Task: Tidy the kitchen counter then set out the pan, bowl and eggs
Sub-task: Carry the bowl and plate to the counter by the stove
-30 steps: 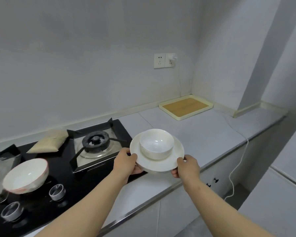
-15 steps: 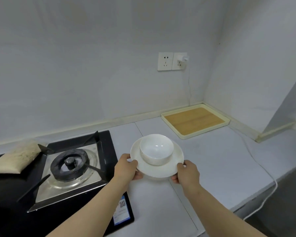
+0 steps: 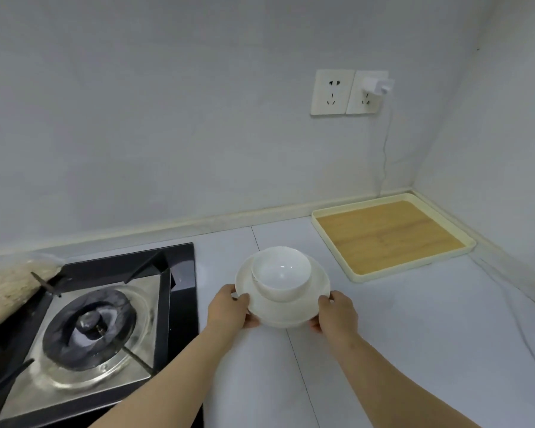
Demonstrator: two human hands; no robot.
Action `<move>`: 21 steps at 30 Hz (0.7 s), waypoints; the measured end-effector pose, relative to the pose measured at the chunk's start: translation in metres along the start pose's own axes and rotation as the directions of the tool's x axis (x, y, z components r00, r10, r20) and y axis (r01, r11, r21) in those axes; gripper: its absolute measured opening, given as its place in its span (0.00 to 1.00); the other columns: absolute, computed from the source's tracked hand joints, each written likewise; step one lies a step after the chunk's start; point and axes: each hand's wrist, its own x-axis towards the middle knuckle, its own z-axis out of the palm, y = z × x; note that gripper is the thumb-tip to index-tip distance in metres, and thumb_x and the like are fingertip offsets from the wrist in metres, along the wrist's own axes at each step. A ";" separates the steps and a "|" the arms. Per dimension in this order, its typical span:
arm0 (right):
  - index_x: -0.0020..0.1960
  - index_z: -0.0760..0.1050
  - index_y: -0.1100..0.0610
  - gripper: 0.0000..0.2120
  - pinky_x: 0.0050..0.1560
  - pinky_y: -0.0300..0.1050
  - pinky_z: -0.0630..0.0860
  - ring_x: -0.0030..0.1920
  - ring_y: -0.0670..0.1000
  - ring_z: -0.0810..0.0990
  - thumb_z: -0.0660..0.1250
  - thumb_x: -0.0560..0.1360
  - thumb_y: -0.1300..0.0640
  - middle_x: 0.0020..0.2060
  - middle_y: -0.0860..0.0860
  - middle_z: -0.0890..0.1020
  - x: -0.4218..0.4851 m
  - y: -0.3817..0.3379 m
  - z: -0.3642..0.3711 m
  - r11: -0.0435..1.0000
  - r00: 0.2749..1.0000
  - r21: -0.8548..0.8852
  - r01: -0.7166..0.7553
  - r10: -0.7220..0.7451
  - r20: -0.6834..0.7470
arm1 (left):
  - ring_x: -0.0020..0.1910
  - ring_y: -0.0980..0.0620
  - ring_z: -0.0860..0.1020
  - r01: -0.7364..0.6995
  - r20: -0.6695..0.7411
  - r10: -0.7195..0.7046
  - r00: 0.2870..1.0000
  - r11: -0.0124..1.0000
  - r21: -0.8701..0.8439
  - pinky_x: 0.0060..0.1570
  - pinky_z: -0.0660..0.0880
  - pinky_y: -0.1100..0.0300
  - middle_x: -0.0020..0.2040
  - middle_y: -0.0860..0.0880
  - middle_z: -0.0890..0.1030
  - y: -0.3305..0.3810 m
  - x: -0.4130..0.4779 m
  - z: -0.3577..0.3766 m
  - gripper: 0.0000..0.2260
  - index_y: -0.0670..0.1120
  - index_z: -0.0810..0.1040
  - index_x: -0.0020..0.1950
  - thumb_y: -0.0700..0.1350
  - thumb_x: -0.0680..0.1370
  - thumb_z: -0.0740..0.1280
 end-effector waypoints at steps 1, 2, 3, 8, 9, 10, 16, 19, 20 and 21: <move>0.51 0.73 0.63 0.10 0.23 0.37 0.71 0.29 0.51 0.75 0.54 0.77 0.64 0.43 0.60 0.78 0.008 -0.001 0.000 1.000 1.000 -0.015 -0.001 0.001 0.009 | 0.32 0.46 0.80 0.003 -0.008 -0.003 1.000 1.000 -0.004 0.30 0.80 0.59 0.42 0.46 0.76 0.000 0.006 0.005 0.10 0.42 0.70 0.59 0.37 0.79 0.59; 0.51 0.73 0.63 0.09 0.23 0.37 0.70 0.30 0.50 0.74 0.54 0.77 0.64 0.43 0.59 0.78 0.016 -0.001 0.000 1.000 1.000 -0.024 -0.003 0.003 0.019 | 0.33 0.45 0.80 0.004 -0.015 -0.004 1.000 1.000 -0.006 0.32 0.81 0.59 0.43 0.45 0.76 0.001 0.010 0.009 0.10 0.42 0.70 0.60 0.37 0.79 0.59; 0.51 0.73 0.62 0.09 0.23 0.36 0.70 0.30 0.50 0.74 0.54 0.77 0.64 0.43 0.59 0.78 0.025 -0.001 -0.001 0.999 0.999 -0.038 -0.002 0.004 0.032 | 0.34 0.45 0.80 0.006 -0.029 -0.006 1.000 1.000 -0.009 0.32 0.81 0.58 0.44 0.45 0.77 0.001 0.014 0.014 0.11 0.42 0.70 0.61 0.37 0.79 0.59; 0.47 0.72 0.61 0.08 0.20 0.35 0.69 0.30 0.51 0.74 0.55 0.77 0.64 0.40 0.58 0.76 0.068 -0.008 -0.001 0.996 0.994 -0.080 0.025 -0.016 0.112 | 0.36 0.43 0.81 0.000 -0.149 -0.002 0.989 1.000 -0.015 0.27 0.78 0.63 0.49 0.41 0.78 0.006 0.031 0.038 0.10 0.43 0.71 0.59 0.37 0.79 0.58; 0.46 0.72 0.61 0.07 0.21 0.37 0.69 0.30 0.51 0.74 0.54 0.77 0.64 0.40 0.57 0.76 0.071 -0.010 -0.001 0.997 0.993 -0.072 0.031 -0.022 0.113 | 0.35 0.43 0.80 -0.009 -0.162 0.009 0.987 1.000 -0.003 0.25 0.77 0.65 0.49 0.41 0.78 0.007 0.032 0.039 0.10 0.43 0.71 0.58 0.37 0.78 0.58; 0.46 0.72 0.61 0.07 0.22 0.38 0.70 0.30 0.52 0.74 0.54 0.77 0.64 0.40 0.57 0.76 0.079 -0.011 0.000 0.998 0.993 -0.060 0.032 -0.024 0.118 | 0.35 0.44 0.80 -0.016 -0.176 0.018 0.984 1.000 0.014 0.24 0.76 0.67 0.49 0.41 0.78 0.010 0.036 0.043 0.09 0.43 0.71 0.58 0.37 0.78 0.58; 0.55 0.72 0.63 0.11 0.29 0.46 0.76 0.31 0.54 0.75 0.52 0.79 0.63 0.43 0.59 0.76 0.113 -0.019 0.007 0.996 0.992 -0.077 0.039 -0.030 0.119 | 0.44 0.43 0.79 0.007 -0.245 0.080 0.966 0.942 0.336 0.44 0.77 0.52 0.48 0.43 0.78 0.019 0.065 0.062 0.10 0.40 0.72 0.56 0.41 0.79 0.57; 0.55 0.71 0.62 0.10 0.36 0.52 0.79 0.30 0.54 0.75 0.52 0.79 0.62 0.41 0.57 0.76 0.127 -0.025 0.010 0.995 0.994 -0.097 0.038 -0.027 0.111 | 0.47 0.41 0.78 0.035 -0.253 0.071 0.965 0.919 0.392 0.46 0.77 0.50 0.50 0.41 0.78 0.025 0.076 0.070 0.09 0.41 0.72 0.54 0.42 0.78 0.56; 0.55 0.71 0.63 0.10 0.39 0.54 0.80 0.31 0.55 0.77 0.53 0.79 0.62 0.40 0.57 0.76 0.131 -0.026 0.012 0.994 0.995 -0.101 0.044 -0.034 0.098 | 0.47 0.40 0.79 0.031 -0.255 0.069 0.965 0.928 0.372 0.47 0.77 0.48 0.49 0.40 0.78 0.028 0.079 0.072 0.09 0.41 0.72 0.53 0.41 0.78 0.56; 0.55 0.72 0.63 0.11 0.43 0.56 0.81 0.35 0.58 0.79 0.53 0.79 0.62 0.42 0.58 0.77 0.135 -0.027 0.015 0.992 0.996 -0.110 0.056 -0.047 0.082 | 0.46 0.40 0.79 0.027 -0.256 0.068 0.964 0.937 0.350 0.47 0.78 0.47 0.48 0.40 0.79 0.031 0.082 0.075 0.08 0.40 0.72 0.52 0.40 0.78 0.56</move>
